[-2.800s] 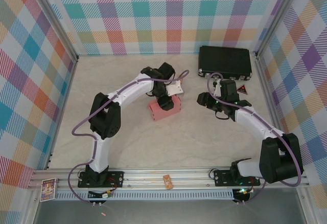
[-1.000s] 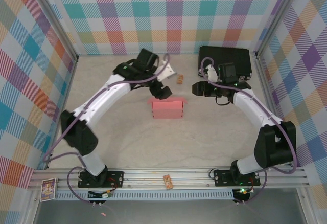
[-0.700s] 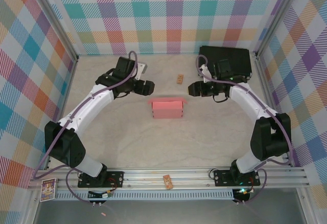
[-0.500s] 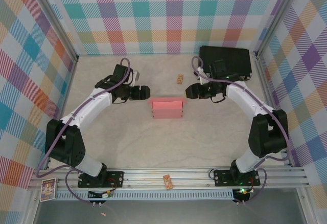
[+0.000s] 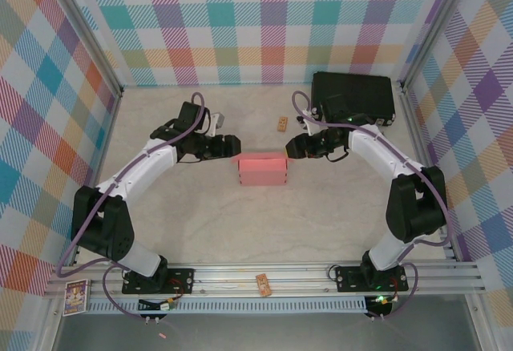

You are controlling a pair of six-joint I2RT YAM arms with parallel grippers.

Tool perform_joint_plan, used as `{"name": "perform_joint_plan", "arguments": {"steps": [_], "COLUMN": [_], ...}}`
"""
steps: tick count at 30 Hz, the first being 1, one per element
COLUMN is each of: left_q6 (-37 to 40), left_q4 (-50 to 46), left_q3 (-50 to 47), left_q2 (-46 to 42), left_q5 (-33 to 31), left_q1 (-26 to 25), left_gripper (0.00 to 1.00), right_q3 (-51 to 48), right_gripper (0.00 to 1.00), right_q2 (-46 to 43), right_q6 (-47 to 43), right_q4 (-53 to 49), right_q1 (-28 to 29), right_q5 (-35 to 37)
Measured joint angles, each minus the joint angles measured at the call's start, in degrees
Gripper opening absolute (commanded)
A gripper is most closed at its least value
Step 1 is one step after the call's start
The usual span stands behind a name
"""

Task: Fold the paper box

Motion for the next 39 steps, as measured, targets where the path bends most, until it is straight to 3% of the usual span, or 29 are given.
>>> {"name": "perform_joint_plan", "arguments": {"steps": [13, 25, 33, 39], "left_q6": [-0.1, -0.1, -0.1, -0.1], "left_q4": [0.1, 0.0, 0.0, -0.2], "left_q3": [0.0, 0.0, 0.1, 0.3], "left_q2": [3.1, 3.3, 4.5, 4.5], "left_q5": [5.5, 5.6, 6.5, 6.5], "left_q1": [-0.3, -1.0, -1.5, -2.0], "left_gripper": [0.56, 0.52, 0.39, 0.37], "right_q3": [0.0, 0.0, 0.0, -0.2], "right_gripper": [0.49, 0.47, 0.43, 0.40], "right_q2": [0.2, 0.8, 0.8, 0.8], "right_q6": [0.0, 0.0, 0.9, 1.6], "right_q4": [0.0, -0.2, -0.2, 0.0], "right_q1": [0.7, 1.6, 2.3, 2.7], "right_q5": [-0.2, -0.2, 0.1, 0.1]}}
